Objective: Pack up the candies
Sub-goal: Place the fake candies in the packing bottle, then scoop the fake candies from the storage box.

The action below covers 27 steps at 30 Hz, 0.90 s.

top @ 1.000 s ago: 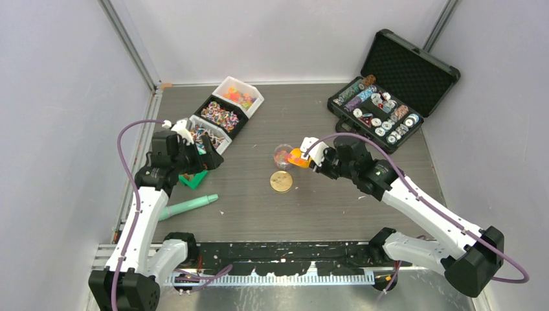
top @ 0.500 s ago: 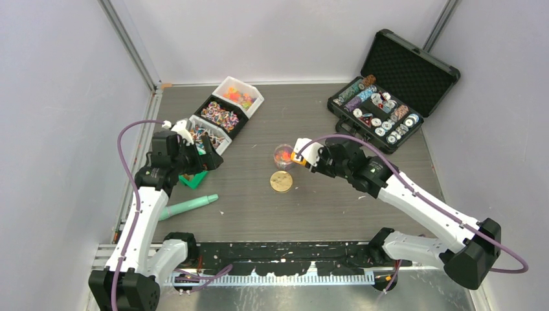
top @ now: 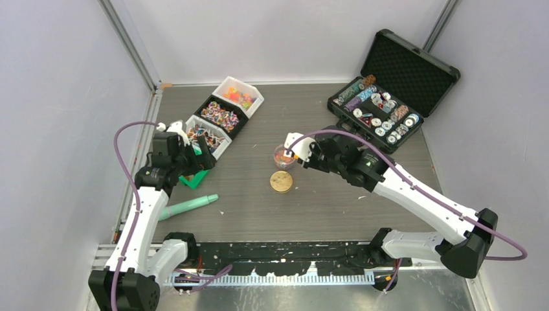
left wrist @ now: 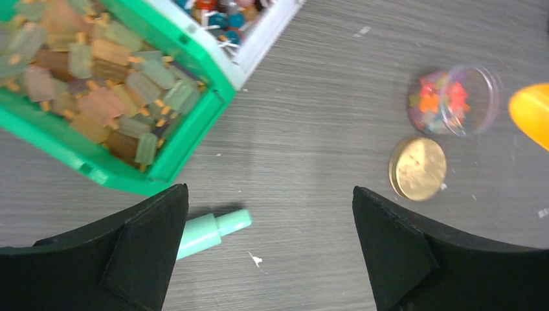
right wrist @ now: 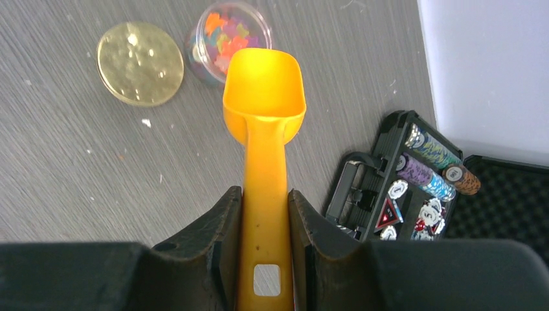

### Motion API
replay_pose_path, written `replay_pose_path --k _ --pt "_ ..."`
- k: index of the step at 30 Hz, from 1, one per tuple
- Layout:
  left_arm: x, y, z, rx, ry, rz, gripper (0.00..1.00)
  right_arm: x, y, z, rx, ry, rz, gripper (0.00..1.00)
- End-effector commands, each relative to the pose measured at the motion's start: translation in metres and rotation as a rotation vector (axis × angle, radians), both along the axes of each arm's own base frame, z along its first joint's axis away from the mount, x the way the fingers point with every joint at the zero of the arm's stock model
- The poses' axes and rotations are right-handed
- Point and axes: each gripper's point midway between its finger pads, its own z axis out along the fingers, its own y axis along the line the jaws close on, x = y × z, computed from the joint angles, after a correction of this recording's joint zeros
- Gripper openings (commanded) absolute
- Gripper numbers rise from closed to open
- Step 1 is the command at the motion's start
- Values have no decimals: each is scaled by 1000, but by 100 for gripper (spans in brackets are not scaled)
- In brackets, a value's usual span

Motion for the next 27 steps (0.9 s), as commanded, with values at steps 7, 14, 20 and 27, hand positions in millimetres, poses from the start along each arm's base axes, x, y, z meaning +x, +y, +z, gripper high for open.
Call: replay_pose_path --k 7,14,20,27 --pt "-3 85 -3 172 77 589 100 13 66 71 376 1 -69 0" --pt "-9 122 16 244 108 830 95 19 128 69 439 39 -43 0" --pt "-9 134 8 158 159 969 90 17 185 75 520 70 -14 0" --pt "-4 142 -3 59 161 1039 84 10 243 74 560 127 26 0"
